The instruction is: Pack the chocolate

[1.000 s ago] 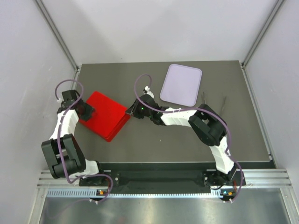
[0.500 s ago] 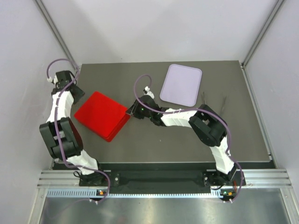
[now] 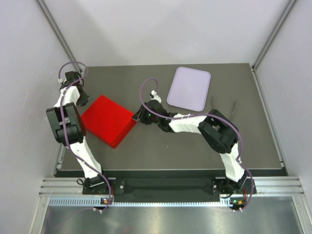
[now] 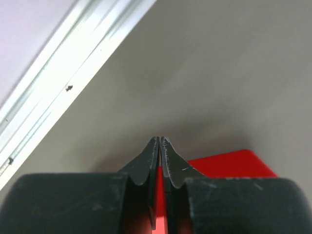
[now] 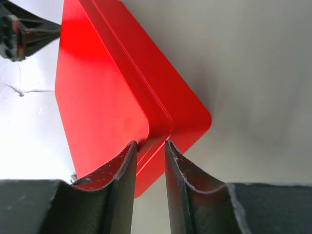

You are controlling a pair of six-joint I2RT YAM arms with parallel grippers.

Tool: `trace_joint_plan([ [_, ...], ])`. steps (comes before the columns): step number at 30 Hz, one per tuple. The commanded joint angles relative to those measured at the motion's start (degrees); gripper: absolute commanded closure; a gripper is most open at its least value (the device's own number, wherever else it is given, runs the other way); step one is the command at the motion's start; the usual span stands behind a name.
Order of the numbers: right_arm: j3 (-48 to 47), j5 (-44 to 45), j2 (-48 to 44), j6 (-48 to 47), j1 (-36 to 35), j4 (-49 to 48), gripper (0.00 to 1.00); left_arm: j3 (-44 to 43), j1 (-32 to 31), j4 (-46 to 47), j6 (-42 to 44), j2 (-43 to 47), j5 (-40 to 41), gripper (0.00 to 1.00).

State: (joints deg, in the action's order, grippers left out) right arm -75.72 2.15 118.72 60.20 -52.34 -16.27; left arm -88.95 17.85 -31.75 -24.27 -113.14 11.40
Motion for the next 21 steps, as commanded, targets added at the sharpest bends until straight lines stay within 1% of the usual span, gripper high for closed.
trace_joint_plan([
  [1, 1.2, 1.4, -2.4, -2.6, 0.1, 3.3, 0.7, -1.4, -0.2, -2.9, 0.4, 0.4, -0.1, 0.92],
  [4, 1.3, 1.4, -2.7, -2.9, 0.0, 3.0, 0.66, 0.9, -0.8, -3.8, -0.4, 3.1, 0.5, 0.96],
  [6, 1.6, 1.4, -3.3, -3.1, 0.0, 2.1, 0.62, 4.0, -1.1, -3.0, -0.7, 5.2, 1.4, 0.96],
  [9, 2.9, 1.4, -5.2, -2.8, -0.2, 0.5, 0.58, 7.8, -1.3, -0.8, -0.3, 8.3, 0.6, 0.95],
  [12, 3.5, 1.0, -6.6, -1.3, -0.8, -0.7, 0.57, 8.6, -1.4, -1.5, -0.2, 8.2, 1.0, 0.96],
  [15, 6.0, -0.3, -7.1, 1.1, -1.5, -5.8, 0.58, 9.1, -1.5, -1.8, 0.0, 8.3, 1.6, 0.96],
  [21, 8.0, -1.9, -5.1, 7.7, -3.7, -14.9, 0.58, 9.4, -1.7, -1.8, -0.2, 8.7, 1.0, 0.96],
])
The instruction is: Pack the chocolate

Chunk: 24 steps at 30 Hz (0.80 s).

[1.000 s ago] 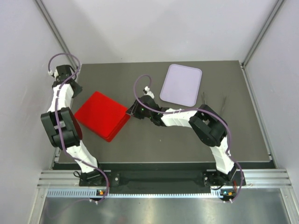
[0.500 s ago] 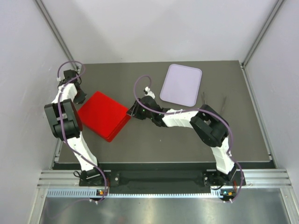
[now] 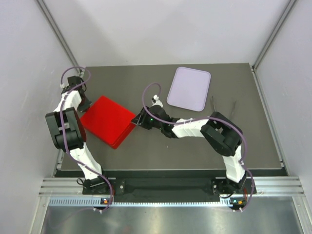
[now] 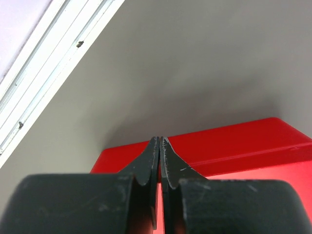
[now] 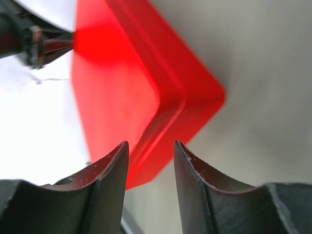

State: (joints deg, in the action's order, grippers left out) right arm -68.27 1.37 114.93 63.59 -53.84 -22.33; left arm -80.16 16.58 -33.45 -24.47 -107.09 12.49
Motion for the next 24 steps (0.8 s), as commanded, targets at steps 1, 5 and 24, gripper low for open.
trace_joint_plan([
  [1, 0.7, -1.1, -0.9, 5.0, -2.6, -9.8, 0.59, 0.7, -0.4, -0.1, -0.1, 2.7, -0.1, 0.97],
  [5, -0.5, -0.5, 1.0, 7.4, -4.4, -12.2, 0.59, 1.2, -0.7, -0.1, -0.5, 2.8, -0.3, 0.98],
  [24, -1.8, 2.9, -2.0, 6.5, -4.2, -4.0, 0.59, 1.9, -1.4, -1.4, -2.5, 2.4, 2.6, 0.99],
])
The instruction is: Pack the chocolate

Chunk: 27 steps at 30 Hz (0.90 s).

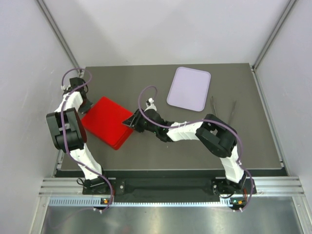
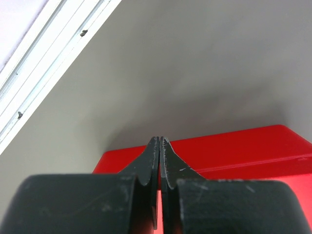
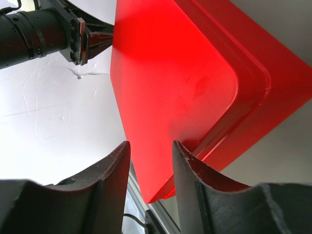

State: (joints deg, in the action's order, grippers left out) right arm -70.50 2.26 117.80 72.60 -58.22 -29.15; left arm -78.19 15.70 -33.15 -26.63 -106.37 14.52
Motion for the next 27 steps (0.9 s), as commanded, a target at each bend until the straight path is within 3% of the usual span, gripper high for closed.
trace_joint_plan([
  [1, 0.5, 2.5, -5.3, -2.8, 0.4, 3.5, 0.59, -0.3, -0.5, -2.0, -0.2, 1.6, 0.7, 0.99],
  [17, 0.4, 5.3, -6.4, -1.3, -0.8, 12.6, 0.53, -2.1, -0.5, -3.0, -0.2, 0.9, 1.5, 0.99],
  [27, -1.6, 3.1, -2.8, -0.3, -0.8, 8.4, 0.55, -2.1, -0.4, -2.9, 0.1, 0.5, 1.6, 1.0],
])
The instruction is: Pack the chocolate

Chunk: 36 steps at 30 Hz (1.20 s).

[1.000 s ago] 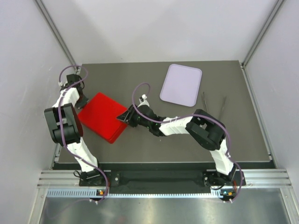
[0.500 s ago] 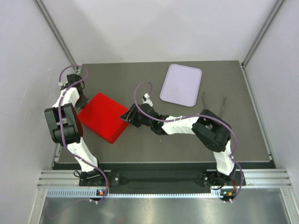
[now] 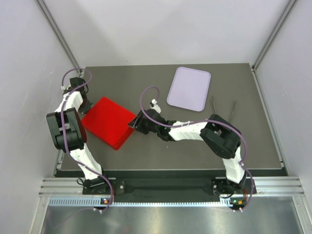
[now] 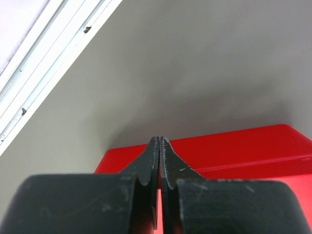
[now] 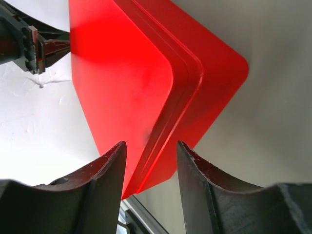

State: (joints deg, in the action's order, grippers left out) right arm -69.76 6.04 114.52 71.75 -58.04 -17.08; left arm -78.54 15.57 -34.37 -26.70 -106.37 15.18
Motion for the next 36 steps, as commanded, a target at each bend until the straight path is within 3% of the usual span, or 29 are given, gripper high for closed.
trace_joint_plan([
  [1, -2.7, -0.7, 1.1, 0.8, -0.9, -3.3, 0.55, -1.7, -0.4, -1.7, 0.2, 0.4, 0.9, 1.0],
  [8, -7.5, -2.8, 8.1, 5.2, -1.4, -2.6, 0.8, -0.1, -3.6, -1.9, -1.8, 1.0, 1.3, 1.0],
  [12, -3.3, -0.4, 8.0, 9.5, -2.2, -3.0, 0.94, 2.5, -5.2, -1.0, -4.1, 1.1, 1.3, 1.0],
  [15, -2.1, 1.6, 7.1, 9.2, -2.4, 0.0, 0.97, 5.1, -6.4, 0.4, -4.9, 1.1, 1.7, 1.0],
  [20, -1.3, 3.3, 6.2, 7.2, -2.3, 0.7, 0.96, 4.1, -6.5, -0.3, -4.4, -0.1, 3.3, 1.0],
  [24, -1.3, 3.3, 5.7, 6.7, -2.1, 0.9, 0.88, -3.4, -6.5, -4.8, -2.9, -0.6, 4.3, 1.0],
  [28, -1.4, 3.6, 5.5, 6.0, -2.1, 1.5, 0.87, -8.6, -6.7, -6.4, -1.7, 2.8, 2.1, 1.0],
  [36, -1.4, 2.4, 4.0, 3.6, -1.6, -0.4, 0.82, -0.1, -7.1, 2.8, -1.9, 7.5, -11.2, 1.0],
])
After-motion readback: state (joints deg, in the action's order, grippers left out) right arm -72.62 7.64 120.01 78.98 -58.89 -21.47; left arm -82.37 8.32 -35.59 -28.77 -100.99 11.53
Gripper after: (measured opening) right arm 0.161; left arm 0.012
